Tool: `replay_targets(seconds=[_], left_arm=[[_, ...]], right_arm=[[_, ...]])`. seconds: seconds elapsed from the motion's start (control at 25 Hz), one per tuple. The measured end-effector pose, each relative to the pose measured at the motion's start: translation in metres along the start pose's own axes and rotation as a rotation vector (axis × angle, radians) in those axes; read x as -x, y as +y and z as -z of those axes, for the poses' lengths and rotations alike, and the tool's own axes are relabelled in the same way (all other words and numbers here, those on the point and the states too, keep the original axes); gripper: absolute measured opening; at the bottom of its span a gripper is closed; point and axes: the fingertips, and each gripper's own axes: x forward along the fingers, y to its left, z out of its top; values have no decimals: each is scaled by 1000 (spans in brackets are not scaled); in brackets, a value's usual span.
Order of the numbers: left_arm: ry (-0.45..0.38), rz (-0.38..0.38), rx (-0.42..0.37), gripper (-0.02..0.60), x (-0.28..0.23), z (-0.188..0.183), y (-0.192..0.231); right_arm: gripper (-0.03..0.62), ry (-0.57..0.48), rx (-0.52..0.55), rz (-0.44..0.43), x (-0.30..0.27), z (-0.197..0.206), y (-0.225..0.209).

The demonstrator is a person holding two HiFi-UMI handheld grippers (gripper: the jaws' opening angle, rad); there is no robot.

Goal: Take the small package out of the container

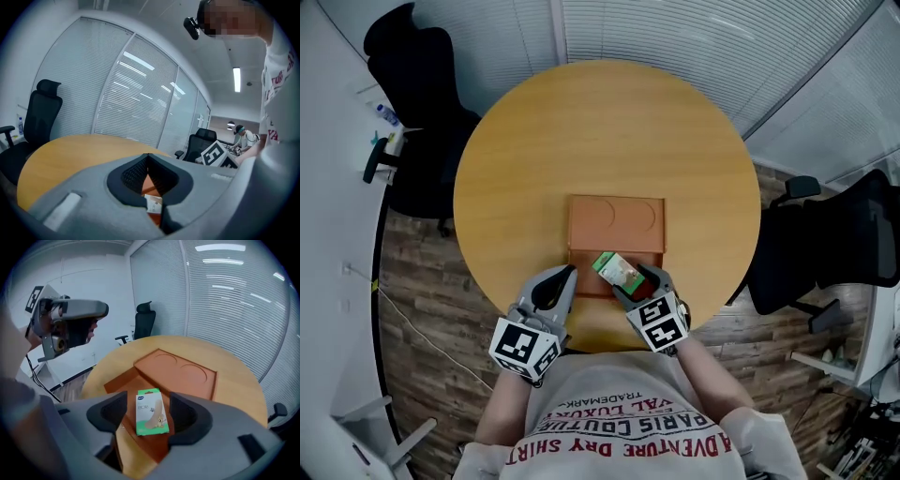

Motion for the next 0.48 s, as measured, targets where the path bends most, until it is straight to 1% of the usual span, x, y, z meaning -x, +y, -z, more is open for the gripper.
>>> replay_targets(seconds=[0.24,0.36,0.48], left_arm=[[51,16,-2,11,-4,17,17],[68,13,13,11,-3,22,28],[66,15,24,11,-4,22,36]], right_arm=[[373,190,39,-38,-42,23,5],[390,276,44,-27,-58,33,5],[394,340,49,-17,-70,42,4]])
